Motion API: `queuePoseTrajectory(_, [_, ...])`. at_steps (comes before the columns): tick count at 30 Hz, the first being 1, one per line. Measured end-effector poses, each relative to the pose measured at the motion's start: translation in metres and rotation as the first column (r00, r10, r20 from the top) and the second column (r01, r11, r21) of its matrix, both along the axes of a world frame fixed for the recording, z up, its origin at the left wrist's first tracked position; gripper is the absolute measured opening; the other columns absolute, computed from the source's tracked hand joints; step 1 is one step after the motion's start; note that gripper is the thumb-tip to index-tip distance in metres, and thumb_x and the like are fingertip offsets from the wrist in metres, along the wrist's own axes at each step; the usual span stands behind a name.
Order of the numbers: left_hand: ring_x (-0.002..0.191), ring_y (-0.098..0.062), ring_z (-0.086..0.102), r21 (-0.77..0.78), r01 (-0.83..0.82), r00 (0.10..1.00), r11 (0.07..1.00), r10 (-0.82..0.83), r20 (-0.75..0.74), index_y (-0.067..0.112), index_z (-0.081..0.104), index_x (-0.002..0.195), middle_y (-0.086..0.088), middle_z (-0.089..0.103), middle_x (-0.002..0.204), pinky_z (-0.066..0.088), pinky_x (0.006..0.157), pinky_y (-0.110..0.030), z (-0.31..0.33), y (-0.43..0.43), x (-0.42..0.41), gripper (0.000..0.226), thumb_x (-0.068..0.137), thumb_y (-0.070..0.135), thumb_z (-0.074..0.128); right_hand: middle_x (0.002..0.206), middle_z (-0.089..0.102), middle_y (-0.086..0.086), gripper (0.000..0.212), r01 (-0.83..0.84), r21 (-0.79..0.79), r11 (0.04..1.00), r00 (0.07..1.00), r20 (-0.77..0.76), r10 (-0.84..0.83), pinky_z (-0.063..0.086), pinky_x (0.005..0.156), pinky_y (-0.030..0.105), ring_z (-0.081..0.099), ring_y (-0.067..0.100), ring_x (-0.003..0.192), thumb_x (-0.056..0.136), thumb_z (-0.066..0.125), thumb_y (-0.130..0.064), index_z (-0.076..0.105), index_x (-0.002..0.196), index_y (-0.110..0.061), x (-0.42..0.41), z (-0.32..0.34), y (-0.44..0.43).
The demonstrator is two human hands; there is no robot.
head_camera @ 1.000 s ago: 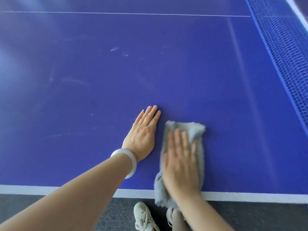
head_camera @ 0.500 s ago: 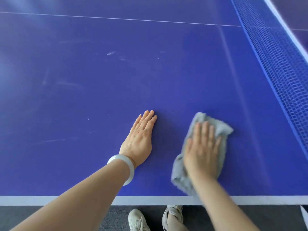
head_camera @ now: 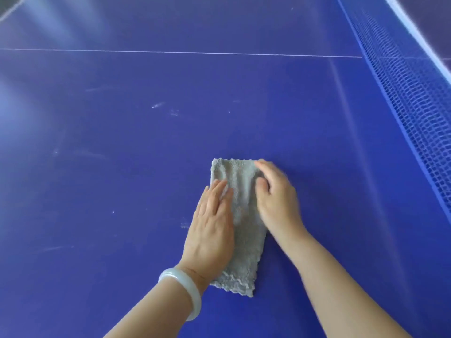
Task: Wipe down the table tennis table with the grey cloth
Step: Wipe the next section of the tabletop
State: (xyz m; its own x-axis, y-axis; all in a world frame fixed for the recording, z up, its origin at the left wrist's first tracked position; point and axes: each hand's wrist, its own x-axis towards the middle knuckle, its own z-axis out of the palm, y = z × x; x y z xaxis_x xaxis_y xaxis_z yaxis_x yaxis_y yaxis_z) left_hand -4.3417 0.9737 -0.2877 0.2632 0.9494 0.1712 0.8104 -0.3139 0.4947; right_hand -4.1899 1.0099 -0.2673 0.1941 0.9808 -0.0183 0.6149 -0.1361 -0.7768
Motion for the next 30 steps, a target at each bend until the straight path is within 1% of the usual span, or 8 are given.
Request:
queuePoseTrajectory(5, [0.151, -0.025, -0.016, -0.158, -0.023, 0.965, 0.987, -0.02, -0.262, 0.004, -0.001, 0.157, -0.012, -0.009, 0.165, -0.019, 0.119, -0.033, 0.001, 0.042, 0.052, 0.067, 0.098, 0.014, 0.029, 0.165, 0.014, 0.011, 0.057, 0.01, -0.133, 0.991, 0.884, 0.464, 0.053, 0.008, 0.125, 0.036, 0.005, 0.022, 0.154, 0.104, 0.044, -0.014, 0.022, 0.155, -0.003, 0.095, -0.008, 0.05])
queuePoseTrajectory(8, [0.15, -0.023, -0.022, -0.172, 0.022, 0.934, 0.985, -0.082, -0.348, 0.007, -0.009, 0.156, -0.009, -0.017, 0.164, -0.015, 0.122, -0.041, -0.004, 0.045, 0.054, 0.064, 0.1, 0.021, 0.019, 0.166, 0.008, 0.012, 0.061, 0.017, -0.14, 0.99, 0.82, 0.569, 0.067, 0.003, 0.125, 0.039, 0.002, 0.025, 0.154, 0.104, 0.042, -0.02, 0.014, 0.157, -0.005, 0.129, -0.012, 0.103])
queuePoseTrajectory(11, [0.153, -0.023, 0.01, -0.133, 0.078, 0.934, 0.988, -0.119, -0.338, 0.01, 0.021, 0.157, -0.007, 0.013, 0.165, 0.014, 0.12, -0.045, -0.008, 0.033, 0.045, 0.06, 0.1, 0.03, 0.028, 0.166, 0.008, 0.014, 0.061, 0.116, -0.155, 0.981, 0.8, 0.6, 0.0, 0.003, 0.124, 0.044, 0.003, 0.028, 0.154, 0.106, 0.038, -0.025, 0.012, 0.157, -0.004, 0.156, -0.015, 0.156])
queuePoseTrajectory(15, [0.15, -0.02, 0.024, -0.138, 0.13, 0.941, 0.982, -0.166, -0.295, 0.018, 0.035, 0.153, 0.0, 0.025, 0.163, 0.024, 0.114, -0.045, -0.015, 0.023, 0.049, 0.067, 0.089, 0.034, 0.047, 0.166, 0.008, 0.011, 0.059, 0.2, -0.188, 0.962, 0.792, 0.608, -0.046, 0.002, 0.124, 0.045, 0.005, 0.025, 0.154, 0.107, 0.028, -0.031, 0.011, 0.157, -0.004, 0.16, -0.029, 0.194])
queuePoseTrajectory(19, [0.152, -0.02, 0.015, -0.162, 0.233, 0.895, 0.959, -0.277, -0.351, 0.022, 0.028, 0.156, 0.001, 0.018, 0.165, 0.016, 0.118, -0.045, -0.013, 0.086, 0.076, 0.063, 0.096, 0.036, 0.039, 0.167, 0.007, 0.009, 0.062, 0.234, -0.157, 0.96, 0.748, 0.66, -0.074, 0.001, 0.125, 0.044, 0.005, 0.023, 0.154, 0.105, 0.023, -0.036, 0.01, 0.158, -0.007, 0.157, -0.041, 0.196])
queuePoseTrajectory(24, [0.152, -0.019, -0.013, -0.118, 0.098, 0.93, 0.988, -0.133, -0.342, 0.033, -0.004, 0.158, 0.003, -0.009, 0.166, -0.011, 0.122, -0.046, -0.012, 0.206, 0.127, 0.058, 0.103, 0.041, 0.013, 0.166, 0.009, 0.007, 0.063, 0.245, -0.141, 0.959, 0.729, 0.68, -0.086, 0.003, 0.125, 0.044, 0.006, 0.022, 0.154, 0.104, 0.025, -0.038, 0.012, 0.158, -0.009, 0.159, -0.044, 0.198])
queuePoseTrajectory(27, [0.152, -0.018, -0.013, -0.099, 0.071, 0.906, 0.993, -0.106, -0.41, 0.037, -0.005, 0.157, 0.003, -0.008, 0.166, -0.009, 0.122, -0.045, -0.013, 0.236, 0.11, 0.057, 0.102, 0.043, 0.007, 0.166, 0.009, 0.007, 0.064, 0.239, -0.15, 0.959, 0.709, 0.702, -0.067, 0.003, 0.125, 0.044, 0.006, 0.021, 0.154, 0.103, 0.024, -0.039, 0.011, 0.159, -0.01, 0.16, -0.044, 0.198])
queuePoseTrajectory(30, [0.152, -0.015, -0.011, -0.094, -0.149, 0.912, 0.984, 0.1, -0.397, 0.036, -0.001, 0.158, 0.004, -0.004, 0.166, -0.006, 0.123, -0.043, -0.014, 0.227, 0.062, 0.06, 0.098, 0.044, 0.001, 0.167, 0.008, 0.007, 0.064, 0.255, -0.164, 0.953, 0.699, 0.713, -0.064, 0.004, 0.125, 0.045, 0.005, 0.021, 0.154, 0.103, 0.022, -0.04, 0.01, 0.159, -0.01, 0.159, -0.044, 0.197])
